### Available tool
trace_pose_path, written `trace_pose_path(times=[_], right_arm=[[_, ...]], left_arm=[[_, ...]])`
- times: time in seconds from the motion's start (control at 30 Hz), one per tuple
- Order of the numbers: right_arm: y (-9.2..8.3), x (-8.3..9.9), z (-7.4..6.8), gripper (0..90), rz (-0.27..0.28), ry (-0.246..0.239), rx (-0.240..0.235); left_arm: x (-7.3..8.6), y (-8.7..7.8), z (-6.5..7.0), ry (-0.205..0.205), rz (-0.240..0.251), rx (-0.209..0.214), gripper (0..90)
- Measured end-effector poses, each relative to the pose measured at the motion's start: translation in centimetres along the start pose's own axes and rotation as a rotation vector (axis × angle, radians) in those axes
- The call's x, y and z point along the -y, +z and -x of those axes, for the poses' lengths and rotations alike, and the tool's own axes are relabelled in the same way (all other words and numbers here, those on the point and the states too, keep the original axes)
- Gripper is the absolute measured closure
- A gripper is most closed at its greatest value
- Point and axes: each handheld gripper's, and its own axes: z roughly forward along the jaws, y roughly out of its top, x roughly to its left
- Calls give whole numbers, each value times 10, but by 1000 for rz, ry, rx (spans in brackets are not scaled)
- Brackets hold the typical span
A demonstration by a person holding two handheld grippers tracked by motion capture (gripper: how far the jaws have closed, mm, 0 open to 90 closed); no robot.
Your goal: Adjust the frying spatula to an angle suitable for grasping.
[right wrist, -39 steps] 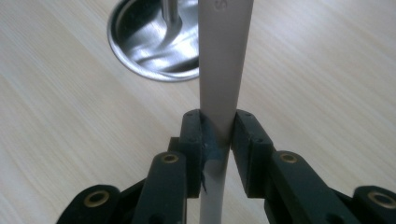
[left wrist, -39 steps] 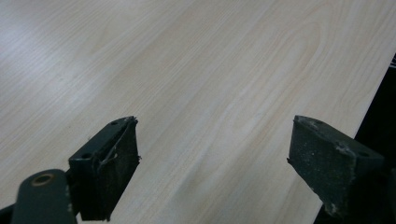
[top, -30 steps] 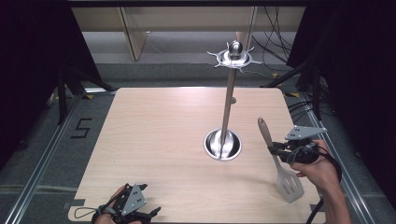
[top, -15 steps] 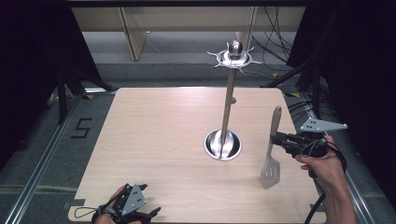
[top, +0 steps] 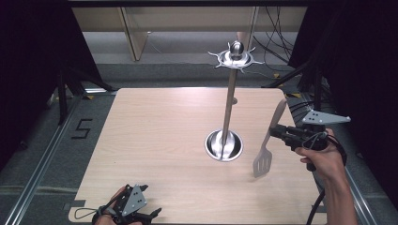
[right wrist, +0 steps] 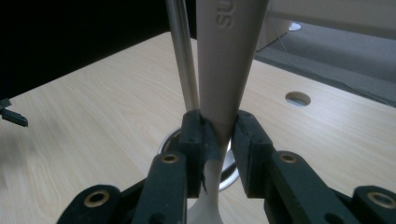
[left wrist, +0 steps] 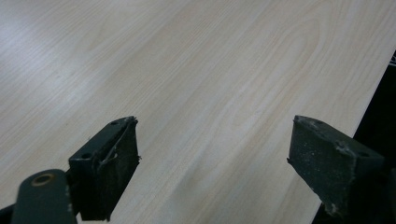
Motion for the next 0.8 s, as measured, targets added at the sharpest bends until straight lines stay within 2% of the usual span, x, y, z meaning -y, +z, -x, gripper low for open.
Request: trace_pose_path(times=[0.07, 0.1, 0.2, 0.33, 0.4, 0.53, 0.6, 0.77, 0.8], right_arm=[[1, -11, -2, 752, 11, -19, 8], [1, -11, -2, 752, 11, -19, 8], [2, -27, -4, 752, 15, -42, -2], [4, -40, -7, 752, 40, -44, -7], [4, -48, -7, 752, 36, -66, -21], [6, -57, -9, 752, 45, -70, -22], [7, -64, -9, 752, 35, -91, -33], [12, -74, -12, 752, 50, -85, -41], [13, -77, -11, 752, 44, -94, -54]], left_arm=[[0, 0, 0, -4, 2, 0, 152], [0, 0, 0, -4, 2, 0, 152], [0, 0, 0, -4, 5, -3, 152], [0, 0, 0, -10, 17, 9, 152], [0, 0, 1, -18, 24, 6, 152], [0, 0, 1, -21, 25, 7, 152], [0, 0, 1, -20, 26, 8, 152], [0, 0, 0, -18, 27, 8, 152], [0, -1, 0, -13, 15, 2, 152]])
